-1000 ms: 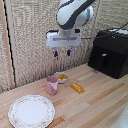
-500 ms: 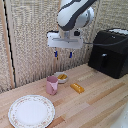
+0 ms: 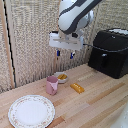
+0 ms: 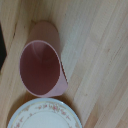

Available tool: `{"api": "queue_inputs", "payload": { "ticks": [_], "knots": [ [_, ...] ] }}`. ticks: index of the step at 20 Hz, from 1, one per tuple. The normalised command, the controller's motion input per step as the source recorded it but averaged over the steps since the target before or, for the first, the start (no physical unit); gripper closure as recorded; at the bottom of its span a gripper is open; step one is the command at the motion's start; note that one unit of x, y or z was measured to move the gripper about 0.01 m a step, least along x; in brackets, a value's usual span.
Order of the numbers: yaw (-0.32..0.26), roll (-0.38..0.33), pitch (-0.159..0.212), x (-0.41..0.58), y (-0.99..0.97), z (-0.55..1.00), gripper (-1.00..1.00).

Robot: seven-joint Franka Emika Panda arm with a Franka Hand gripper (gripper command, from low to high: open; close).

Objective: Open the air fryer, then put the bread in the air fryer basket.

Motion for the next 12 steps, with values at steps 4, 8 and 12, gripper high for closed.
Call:
{"api": "queue_inputs", "payload": {
  "ticks": [4, 8, 12],
  "knots": [
    [0.000, -0.375, -0.080, -0.194, 0.00, -0.04, -1.00],
    [0.000, -0.375, -0.073, -0.244, 0.00, -0.05, -1.00],
    [-0.013, -0.339, -0.088, -0.071, 0.00, -0.11, -1.00]
  ]
}}
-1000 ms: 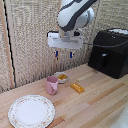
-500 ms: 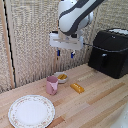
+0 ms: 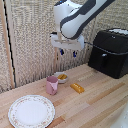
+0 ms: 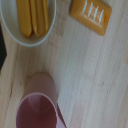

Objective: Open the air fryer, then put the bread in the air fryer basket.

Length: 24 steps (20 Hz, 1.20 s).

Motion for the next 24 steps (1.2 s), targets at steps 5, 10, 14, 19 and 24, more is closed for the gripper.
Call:
{"api": "queue_inputs", "payload": {
  "ticks": [5, 10, 14, 19, 24],
  "knots": [
    [-0.054, -0.309, -0.135, -0.053, -0.03, -0.07, -1.00],
    [-0.047, -0.333, -0.158, -0.014, -0.15, -0.07, -1.00],
    [-0.009, -0.369, -0.154, 0.000, -0.27, -0.07, -1.00],
    [0.023, -0.352, -0.132, 0.000, -0.32, -0.18, -1.00],
    [0.094, -0.217, -0.086, -0.047, -0.37, -0.27, -1.00]
  ]
}}
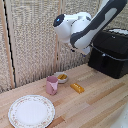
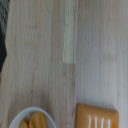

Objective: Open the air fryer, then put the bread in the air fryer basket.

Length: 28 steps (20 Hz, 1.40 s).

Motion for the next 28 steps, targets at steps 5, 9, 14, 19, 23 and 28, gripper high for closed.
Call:
{"api": "queue_inputs", "payload": {
  "ticks": [5, 9, 14, 19, 23, 28],
  "knots": [
    [0.097, -0.070, -0.070, -0.087, -0.47, -0.31, -1.00],
    [0.074, -0.044, -0.080, -0.043, -0.53, -0.29, -1.00],
    [0.069, -0.051, -0.075, -0.034, -0.57, -0.23, -1.00],
    [0.073, -0.069, -0.066, -0.005, -0.53, -0.27, -1.00],
    [0.080, -0.152, -0.045, 0.000, -0.42, -0.29, -1.00],
    [0.105, -0.234, -0.030, -0.001, -0.40, -0.27, -1.00]
  ]
}}
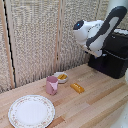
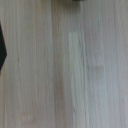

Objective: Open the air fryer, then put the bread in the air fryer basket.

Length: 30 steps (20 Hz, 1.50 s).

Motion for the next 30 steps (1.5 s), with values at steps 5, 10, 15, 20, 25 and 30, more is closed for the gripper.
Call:
{"api": "queue_inputs", "payload": {
  "ticks": [5, 10, 15, 20, 25, 30],
  "knots": [
    [0.155, -0.177, 0.000, -0.041, -0.54, -0.16, -1.00],
    [0.137, -0.124, 0.038, -0.213, -0.56, -0.10, -1.00],
    [0.103, -0.084, 0.104, -0.446, -0.49, 0.00, -1.00],
    [0.076, -0.073, 0.124, -0.353, -0.44, -0.01, -1.00],
    [0.124, -0.020, 0.087, 0.063, -0.47, -0.13, -1.00],
    [0.130, 0.050, 0.065, 0.273, -0.37, -0.07, -1.00]
  ]
}}
